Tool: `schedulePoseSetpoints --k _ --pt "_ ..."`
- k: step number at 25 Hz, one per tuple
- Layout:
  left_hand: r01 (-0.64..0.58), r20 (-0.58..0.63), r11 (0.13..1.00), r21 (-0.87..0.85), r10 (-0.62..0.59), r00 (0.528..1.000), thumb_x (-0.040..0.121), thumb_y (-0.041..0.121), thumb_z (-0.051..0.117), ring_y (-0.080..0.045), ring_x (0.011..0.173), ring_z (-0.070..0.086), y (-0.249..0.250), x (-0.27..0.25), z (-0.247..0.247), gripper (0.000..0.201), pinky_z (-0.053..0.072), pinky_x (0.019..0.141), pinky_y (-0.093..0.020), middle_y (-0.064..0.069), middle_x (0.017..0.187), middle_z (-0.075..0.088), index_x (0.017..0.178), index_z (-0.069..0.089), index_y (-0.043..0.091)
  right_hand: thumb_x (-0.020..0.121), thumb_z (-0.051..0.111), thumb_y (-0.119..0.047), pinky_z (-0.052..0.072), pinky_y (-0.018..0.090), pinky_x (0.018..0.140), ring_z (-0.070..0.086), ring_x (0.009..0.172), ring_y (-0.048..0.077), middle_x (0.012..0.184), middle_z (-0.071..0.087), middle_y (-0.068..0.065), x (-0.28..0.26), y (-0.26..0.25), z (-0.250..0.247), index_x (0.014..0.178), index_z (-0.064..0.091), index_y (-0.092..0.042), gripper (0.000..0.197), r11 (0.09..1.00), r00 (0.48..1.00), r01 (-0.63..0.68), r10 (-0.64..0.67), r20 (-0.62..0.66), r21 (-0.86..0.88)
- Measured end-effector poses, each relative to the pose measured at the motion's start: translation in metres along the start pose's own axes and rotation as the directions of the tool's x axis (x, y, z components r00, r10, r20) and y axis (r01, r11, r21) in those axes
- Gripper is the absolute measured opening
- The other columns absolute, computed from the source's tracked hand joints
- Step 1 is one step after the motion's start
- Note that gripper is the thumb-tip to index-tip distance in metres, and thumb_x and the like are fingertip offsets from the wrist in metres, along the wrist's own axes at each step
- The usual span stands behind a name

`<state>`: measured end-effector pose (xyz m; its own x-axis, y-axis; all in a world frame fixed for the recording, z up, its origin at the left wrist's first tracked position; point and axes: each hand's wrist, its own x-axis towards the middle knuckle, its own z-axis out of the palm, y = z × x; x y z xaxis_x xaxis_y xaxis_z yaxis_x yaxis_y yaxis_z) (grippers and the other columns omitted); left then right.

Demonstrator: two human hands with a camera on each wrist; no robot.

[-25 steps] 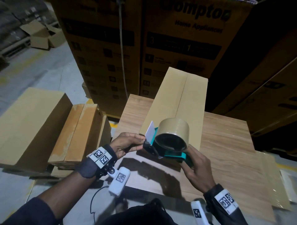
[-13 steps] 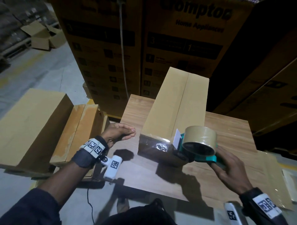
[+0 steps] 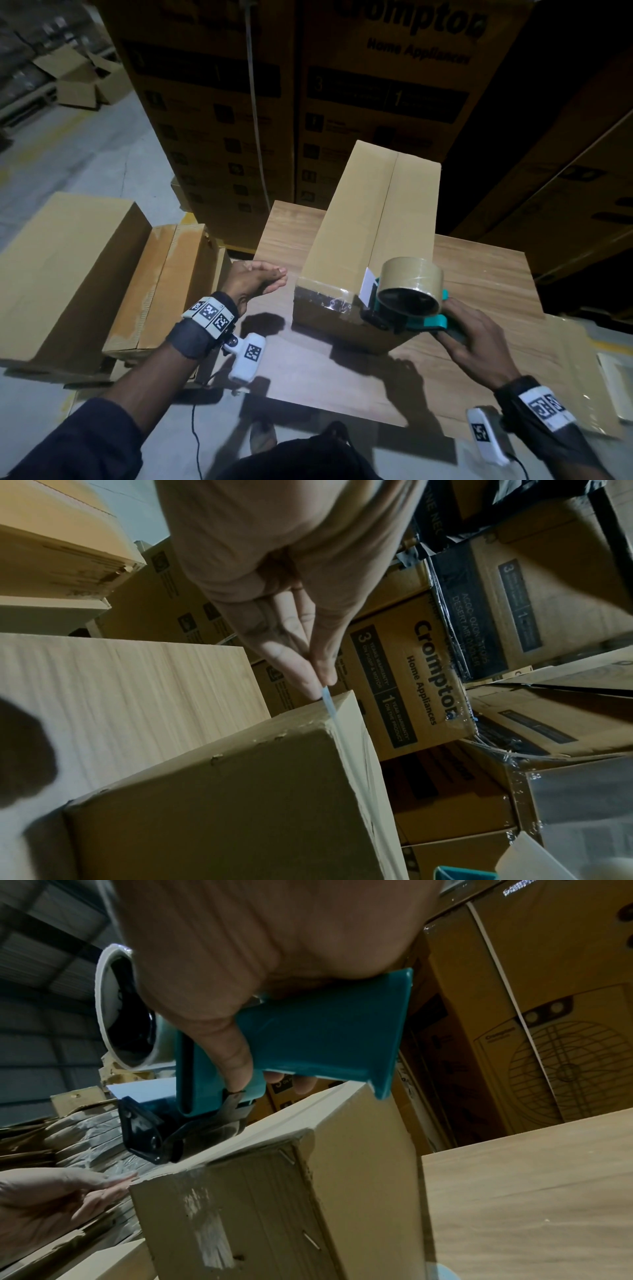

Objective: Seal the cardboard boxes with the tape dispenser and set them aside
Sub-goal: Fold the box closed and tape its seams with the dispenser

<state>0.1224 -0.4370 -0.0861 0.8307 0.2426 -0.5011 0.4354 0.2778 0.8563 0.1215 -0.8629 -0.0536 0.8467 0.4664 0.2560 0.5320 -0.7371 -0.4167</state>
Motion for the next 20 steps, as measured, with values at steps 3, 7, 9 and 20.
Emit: schedulePoseSetpoints --k 3,7,9,20 --pt "0.019 -0.007 1.000 -0.002 -0.019 1.000 0.082 0.003 0.080 -0.023 0.083 0.075 -0.004 0.003 -0.001 0.027 0.061 0.068 -0.021 -0.025 0.097 0.076 0.104 0.072 -0.009 0.073 0.086 -0.002 0.056 0.051 0.072 0.064 0.094 0.019 0.118 0.069 -0.010 0.003 0.002 0.003 0.117 0.057 -0.036 0.063 1.000 0.999 -0.009 0.009 0.032 -0.011" --pt "0.020 -0.015 0.999 -0.031 -0.020 1.000 0.082 0.000 0.079 -0.025 0.085 0.076 -0.007 0.005 -0.002 0.027 0.061 0.067 -0.022 -0.025 0.096 0.076 0.106 0.071 -0.011 0.074 0.085 0.000 0.057 0.051 0.073 0.065 0.093 0.019 0.116 0.066 -0.014 0.005 0.002 0.006 0.119 0.056 -0.037 0.065 1.000 0.999 -0.016 0.016 0.045 -0.005" --pt "0.021 -0.007 0.999 -0.032 -0.021 1.000 0.083 0.000 0.078 -0.025 0.085 0.076 -0.009 0.007 -0.002 0.027 0.060 0.065 -0.021 -0.025 0.096 0.076 0.106 0.070 -0.012 0.074 0.085 0.000 0.057 0.051 0.073 0.066 0.095 0.021 0.117 0.068 -0.011 0.005 0.002 0.006 0.119 0.056 -0.037 0.065 1.000 0.999 -0.028 0.028 0.044 0.000" --pt "-0.011 -0.031 1.000 0.001 0.011 0.999 0.083 0.003 0.081 -0.014 0.064 0.071 -0.038 0.006 0.019 0.020 0.059 0.063 -0.021 -0.015 0.079 0.075 0.097 0.072 -0.007 0.073 0.085 0.002 0.058 0.048 0.074 0.065 0.096 0.018 0.117 0.071 -0.003 0.004 0.002 0.007 0.125 0.053 -0.038 0.073 0.999 0.998 -0.032 0.033 0.052 -0.008"
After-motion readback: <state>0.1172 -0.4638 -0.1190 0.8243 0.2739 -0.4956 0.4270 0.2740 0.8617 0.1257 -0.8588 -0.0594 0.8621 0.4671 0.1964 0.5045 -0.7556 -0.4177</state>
